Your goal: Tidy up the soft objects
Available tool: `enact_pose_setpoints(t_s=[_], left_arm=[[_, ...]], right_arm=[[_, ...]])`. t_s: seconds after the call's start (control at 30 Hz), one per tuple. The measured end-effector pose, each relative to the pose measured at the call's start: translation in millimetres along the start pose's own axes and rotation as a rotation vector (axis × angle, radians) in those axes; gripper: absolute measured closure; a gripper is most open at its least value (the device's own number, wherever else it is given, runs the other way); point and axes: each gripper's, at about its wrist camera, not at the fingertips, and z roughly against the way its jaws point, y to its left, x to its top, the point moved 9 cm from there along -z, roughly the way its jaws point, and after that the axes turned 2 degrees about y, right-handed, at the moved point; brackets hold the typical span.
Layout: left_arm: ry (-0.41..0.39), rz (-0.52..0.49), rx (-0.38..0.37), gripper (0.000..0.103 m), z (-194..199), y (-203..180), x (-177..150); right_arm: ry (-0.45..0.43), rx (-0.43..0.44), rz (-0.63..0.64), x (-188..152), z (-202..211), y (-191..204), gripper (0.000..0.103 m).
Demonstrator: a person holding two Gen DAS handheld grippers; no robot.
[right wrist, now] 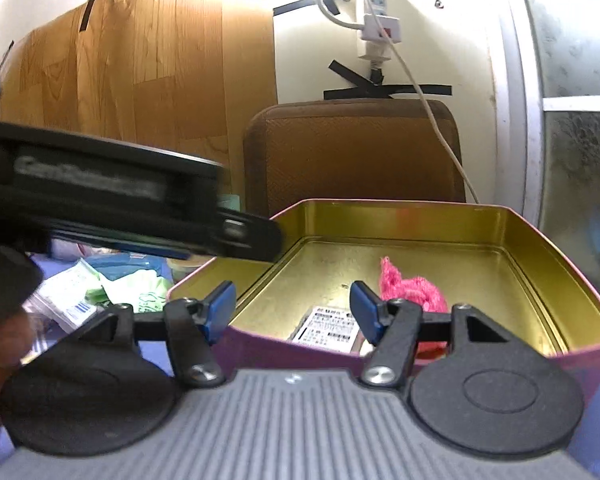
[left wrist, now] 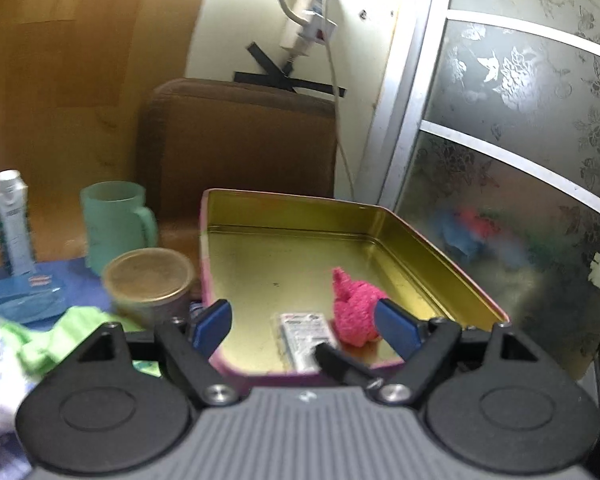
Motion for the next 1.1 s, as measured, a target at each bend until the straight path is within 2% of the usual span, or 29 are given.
enact_pose_setpoints(t_s=[0.27, 0.73, 1.1], left_arm=[[0.032, 0.025, 0.069, 0.021, 35, 20, -28], [0.155, 0.008, 0.211, 0.021, 49, 35, -75], [0.179, 0.005, 0.286, 0.018, 61, 53, -92]], right_arm=[[-0.037, -0.027, -0.054, -2, 28, 0, 0.038], [0.054, -0.051, -0.164, -29, 52, -2, 0.038], [0.104, -0.004, -0.239, -35, 52, 7, 0.038]])
